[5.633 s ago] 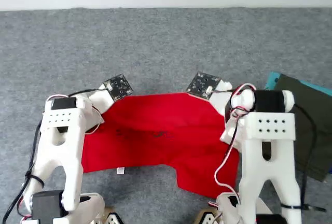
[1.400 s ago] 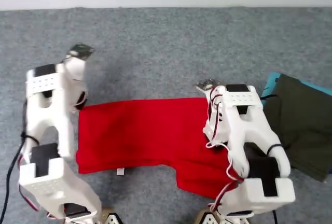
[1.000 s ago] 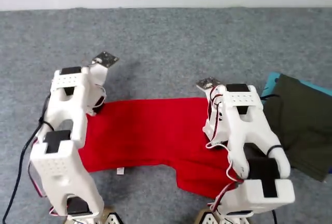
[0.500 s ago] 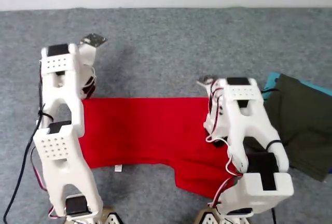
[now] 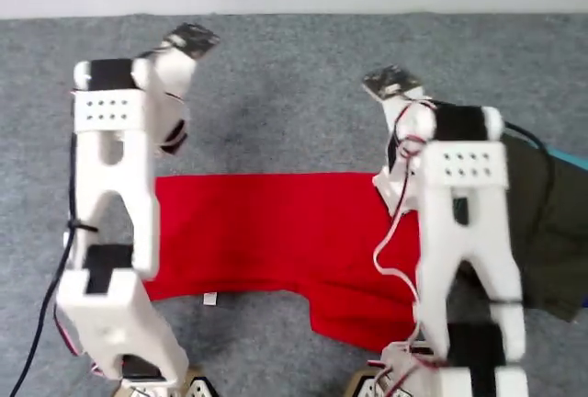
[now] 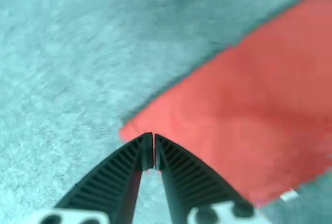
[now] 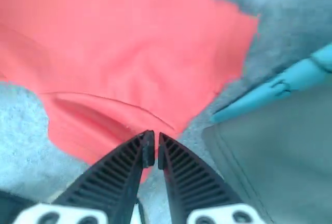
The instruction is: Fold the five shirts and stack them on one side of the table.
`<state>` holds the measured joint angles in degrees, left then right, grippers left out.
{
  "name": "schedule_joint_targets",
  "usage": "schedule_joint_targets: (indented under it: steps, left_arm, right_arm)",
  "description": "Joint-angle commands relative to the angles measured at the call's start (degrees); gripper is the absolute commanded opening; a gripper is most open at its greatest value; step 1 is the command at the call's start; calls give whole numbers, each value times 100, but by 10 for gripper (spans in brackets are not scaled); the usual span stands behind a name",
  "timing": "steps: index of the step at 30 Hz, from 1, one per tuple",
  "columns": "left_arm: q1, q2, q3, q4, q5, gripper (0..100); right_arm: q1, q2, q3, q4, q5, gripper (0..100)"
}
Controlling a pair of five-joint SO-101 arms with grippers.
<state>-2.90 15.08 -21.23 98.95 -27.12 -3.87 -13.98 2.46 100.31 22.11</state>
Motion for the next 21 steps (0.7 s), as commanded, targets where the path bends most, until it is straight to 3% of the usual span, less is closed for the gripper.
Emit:
schedule_joint_targets:
  steps: [1,13,21]
  left_arm:
    - [730,-905,611,132,246,16]
    - [3596,-1116,1895,-475,1073,19]
    - [4914,-659,2281,-1371,1688,99]
  right_arm:
    - [277,-1121,-149,233,-62,17]
    - [2105,-2747,-141,242,-53,22]
    - [2589,-2958,-141,242,-53,22]
